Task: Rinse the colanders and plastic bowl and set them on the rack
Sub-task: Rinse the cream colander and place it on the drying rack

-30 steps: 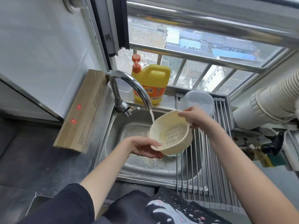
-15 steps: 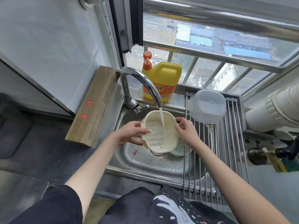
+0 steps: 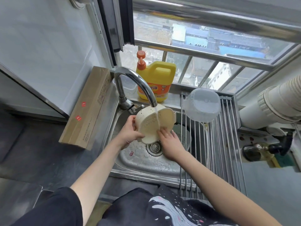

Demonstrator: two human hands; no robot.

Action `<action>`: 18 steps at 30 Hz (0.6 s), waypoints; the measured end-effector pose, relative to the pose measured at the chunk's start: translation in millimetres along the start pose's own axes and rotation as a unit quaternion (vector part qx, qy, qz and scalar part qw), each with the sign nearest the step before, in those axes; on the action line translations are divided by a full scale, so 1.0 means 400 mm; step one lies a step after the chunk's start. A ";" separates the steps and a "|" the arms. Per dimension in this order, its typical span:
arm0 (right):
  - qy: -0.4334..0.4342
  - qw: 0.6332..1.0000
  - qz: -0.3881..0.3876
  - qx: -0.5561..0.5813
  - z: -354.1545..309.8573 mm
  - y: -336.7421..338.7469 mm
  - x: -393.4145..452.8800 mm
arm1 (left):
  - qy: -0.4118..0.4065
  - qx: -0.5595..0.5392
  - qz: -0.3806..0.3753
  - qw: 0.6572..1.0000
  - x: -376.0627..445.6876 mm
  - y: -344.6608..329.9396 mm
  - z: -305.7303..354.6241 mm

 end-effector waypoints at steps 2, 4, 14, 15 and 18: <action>0.046 0.998 -0.035 -0.023 -0.036 -0.024 -0.006 | -0.010 -0.015 -0.010 1.000 0.002 -0.018 0.002; 0.065 0.995 -0.004 -0.072 -0.028 -0.015 -0.012 | -0.014 -0.015 -0.018 1.000 0.002 -0.026 0.000; 0.098 0.986 -0.130 0.016 0.012 -0.058 -0.015 | 0.002 0.022 -0.021 1.000 0.025 -0.059 -0.038; 0.064 0.988 -0.118 0.075 0.036 -0.048 -0.007 | 0.015 0.032 -0.016 0.999 0.025 -0.058 -0.048; 0.011 0.822 -0.105 0.560 0.056 -0.001 -0.003 | 0.026 0.149 0.033 0.988 0.025 -0.051 -0.064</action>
Point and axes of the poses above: each hand's wrist, its own x-axis towards the middle knuckle, its own y-axis out of the back of the hand, z = x × y, the point moved 5 cm from there along x, towards the middle knuckle, and after that the axes turned 11 degrees about -z, right-handed, at the moved point
